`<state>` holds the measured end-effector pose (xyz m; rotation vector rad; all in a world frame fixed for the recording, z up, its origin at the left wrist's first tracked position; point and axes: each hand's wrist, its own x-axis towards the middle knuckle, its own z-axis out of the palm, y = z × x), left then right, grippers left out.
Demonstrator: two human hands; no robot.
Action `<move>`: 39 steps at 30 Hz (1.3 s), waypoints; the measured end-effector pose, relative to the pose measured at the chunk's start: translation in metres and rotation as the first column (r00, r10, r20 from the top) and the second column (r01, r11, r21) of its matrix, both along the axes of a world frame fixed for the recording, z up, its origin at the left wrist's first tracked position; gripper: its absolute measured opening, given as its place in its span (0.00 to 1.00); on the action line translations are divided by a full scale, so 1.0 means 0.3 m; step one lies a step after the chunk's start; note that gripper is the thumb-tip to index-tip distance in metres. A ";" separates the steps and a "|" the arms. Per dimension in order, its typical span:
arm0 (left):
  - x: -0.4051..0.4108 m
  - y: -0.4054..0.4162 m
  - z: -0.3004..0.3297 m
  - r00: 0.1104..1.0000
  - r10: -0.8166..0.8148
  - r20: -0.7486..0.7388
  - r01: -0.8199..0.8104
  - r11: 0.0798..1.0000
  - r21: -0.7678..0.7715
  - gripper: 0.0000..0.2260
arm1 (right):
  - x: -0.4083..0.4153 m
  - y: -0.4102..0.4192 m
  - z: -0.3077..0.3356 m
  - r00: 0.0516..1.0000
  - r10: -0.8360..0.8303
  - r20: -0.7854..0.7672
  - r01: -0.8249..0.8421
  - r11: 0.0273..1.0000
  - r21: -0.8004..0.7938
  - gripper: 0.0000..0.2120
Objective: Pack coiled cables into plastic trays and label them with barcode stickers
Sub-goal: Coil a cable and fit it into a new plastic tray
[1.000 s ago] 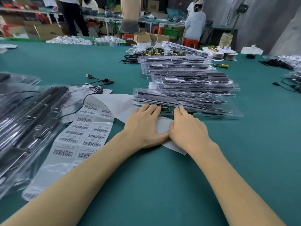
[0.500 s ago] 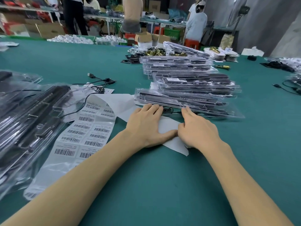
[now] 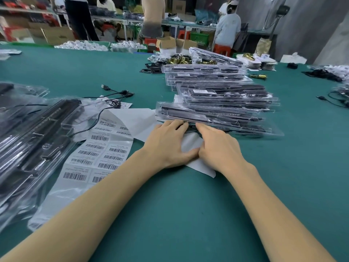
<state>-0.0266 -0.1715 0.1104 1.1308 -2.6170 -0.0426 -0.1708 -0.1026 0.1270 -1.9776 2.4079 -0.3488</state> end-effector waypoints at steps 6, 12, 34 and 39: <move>0.005 0.000 0.013 0.999 -0.001 -0.032 0.002 0.999 0.044 0.34 | -0.004 -0.032 -0.004 0.918 -0.007 0.396 0.016 1.000 -0.020 0.36; 0.007 -0.004 0.029 0.999 -0.046 -0.022 0.047 0.998 0.048 0.28 | 0.016 -0.043 0.009 0.894 -0.048 0.446 0.040 0.999 0.027 0.34; 0.028 0.013 0.023 0.996 -0.088 -0.033 0.090 0.993 0.074 0.32 | 0.099 -0.031 0.022 0.997 -0.072 0.039 0.080 0.954 -0.288 0.11; 0.055 -0.002 0.044 0.985 -0.075 -0.157 0.104 0.977 0.185 0.35 | 0.152 -0.074 0.089 0.978 0.084 0.190 0.004 0.907 -0.421 0.06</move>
